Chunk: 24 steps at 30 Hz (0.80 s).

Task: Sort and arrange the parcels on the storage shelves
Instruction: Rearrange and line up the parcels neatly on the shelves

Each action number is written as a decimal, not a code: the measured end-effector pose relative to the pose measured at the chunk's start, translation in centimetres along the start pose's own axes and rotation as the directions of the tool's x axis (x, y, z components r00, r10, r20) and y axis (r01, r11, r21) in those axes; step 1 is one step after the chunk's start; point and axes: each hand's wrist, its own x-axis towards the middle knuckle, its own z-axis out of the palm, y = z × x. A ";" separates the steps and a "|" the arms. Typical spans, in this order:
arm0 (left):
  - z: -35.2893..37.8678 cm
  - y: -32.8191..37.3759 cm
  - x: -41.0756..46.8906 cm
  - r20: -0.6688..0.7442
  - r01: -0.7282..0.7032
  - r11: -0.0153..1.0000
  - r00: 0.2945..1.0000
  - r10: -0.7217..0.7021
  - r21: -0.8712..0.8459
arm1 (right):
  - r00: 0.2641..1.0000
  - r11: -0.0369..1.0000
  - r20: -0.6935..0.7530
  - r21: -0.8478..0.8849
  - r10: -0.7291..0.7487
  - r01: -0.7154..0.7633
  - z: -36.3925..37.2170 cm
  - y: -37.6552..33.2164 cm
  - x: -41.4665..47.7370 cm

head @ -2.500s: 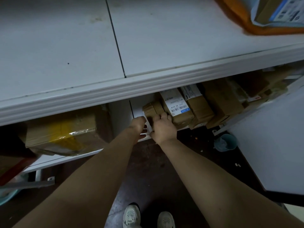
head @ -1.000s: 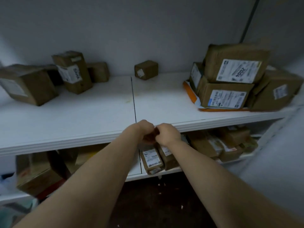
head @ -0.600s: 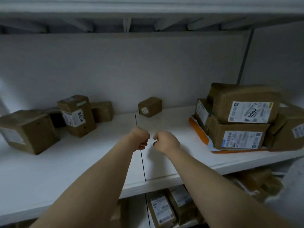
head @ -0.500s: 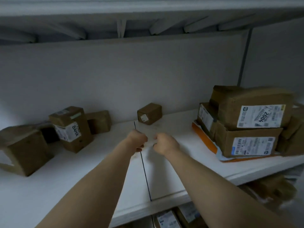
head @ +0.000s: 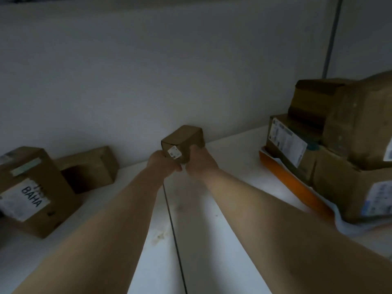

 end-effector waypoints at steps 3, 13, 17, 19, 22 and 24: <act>1.0 0.1 2.6 -0.005 -0.041 0.998 0.999 0.041 0.048 | 0.999 0.999 -0.037 0.039 -0.013 0.014 0.3 0.6 2.5; 3.6 -0.4 11.1 -0.156 0.031 0.993 0.988 -0.012 0.118 | 0.990 0.983 -0.101 0.163 0.097 -0.079 0.7 2.7 8.8; 4.6 -0.3 12.7 -0.126 0.029 0.998 0.992 -0.023 0.048 | 0.984 0.967 -0.066 0.207 0.167 -0.150 0.4 3.4 10.9; 5.1 -0.3 13.4 -0.136 0.035 0.999 0.990 -0.032 0.018 | 0.983 0.965 -0.049 0.206 0.176 -0.163 0.3 3.7 11.7; 5.2 -0.4 14.2 -0.159 0.028 0.999 0.987 -0.033 -0.031 | 0.983 0.973 -0.039 0.160 0.177 -0.169 0.4 4.2 13.0; 5.0 -0.4 14.4 -0.188 0.027 0.999 0.982 -0.033 -0.033 | 0.983 0.974 -0.029 0.147 0.180 -0.174 0.2 4.3 13.6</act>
